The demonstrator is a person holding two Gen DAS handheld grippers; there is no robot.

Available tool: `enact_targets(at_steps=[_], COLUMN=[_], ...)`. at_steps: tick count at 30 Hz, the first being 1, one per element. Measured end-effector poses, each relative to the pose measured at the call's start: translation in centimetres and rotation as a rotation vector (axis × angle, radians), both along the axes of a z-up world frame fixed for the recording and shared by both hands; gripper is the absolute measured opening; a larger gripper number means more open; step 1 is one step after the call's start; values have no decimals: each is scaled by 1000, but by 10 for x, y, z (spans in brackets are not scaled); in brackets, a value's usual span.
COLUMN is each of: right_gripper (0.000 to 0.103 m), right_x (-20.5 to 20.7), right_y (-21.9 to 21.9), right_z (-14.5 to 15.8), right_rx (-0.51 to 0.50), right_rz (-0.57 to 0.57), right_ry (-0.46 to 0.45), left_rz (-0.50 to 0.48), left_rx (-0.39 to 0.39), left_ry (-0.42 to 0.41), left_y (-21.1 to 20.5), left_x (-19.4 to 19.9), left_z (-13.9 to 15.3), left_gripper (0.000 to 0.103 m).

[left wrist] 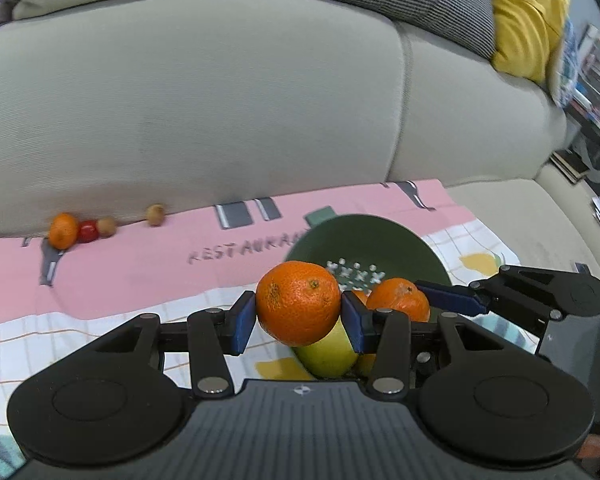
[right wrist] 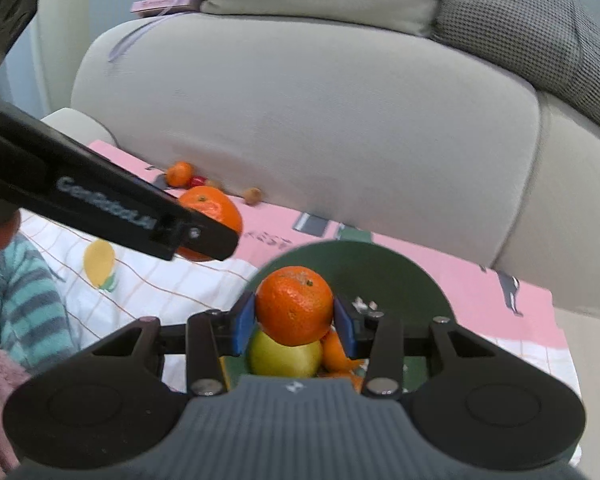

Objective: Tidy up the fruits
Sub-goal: 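Lift both tangerines and carry them over the green colander with both tools, then lower both tools into the colander and open them to release the tangerines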

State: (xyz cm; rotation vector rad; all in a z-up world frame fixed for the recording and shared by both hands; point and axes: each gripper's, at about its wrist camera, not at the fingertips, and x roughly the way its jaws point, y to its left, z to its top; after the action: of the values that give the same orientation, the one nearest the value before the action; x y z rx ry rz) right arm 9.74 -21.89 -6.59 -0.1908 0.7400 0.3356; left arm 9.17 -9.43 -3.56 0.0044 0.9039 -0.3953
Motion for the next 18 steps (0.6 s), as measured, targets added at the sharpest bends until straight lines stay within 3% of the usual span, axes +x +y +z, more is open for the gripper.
enact_targets(at_steps=[9, 18], right_gripper=[40, 40], right_x=[-2, 12], right_y=[-45, -59], right_z=[-15, -30], right_rx=[7, -8], right_rz=[-73, -74], right_ry=[52, 100], left_rz=[-61, -123], left_rx=[6, 47], left_ry=[40, 107], left_y=[-25, -50], left_x=[13, 32], left_z=[-13, -38], left_gripper=[52, 52])
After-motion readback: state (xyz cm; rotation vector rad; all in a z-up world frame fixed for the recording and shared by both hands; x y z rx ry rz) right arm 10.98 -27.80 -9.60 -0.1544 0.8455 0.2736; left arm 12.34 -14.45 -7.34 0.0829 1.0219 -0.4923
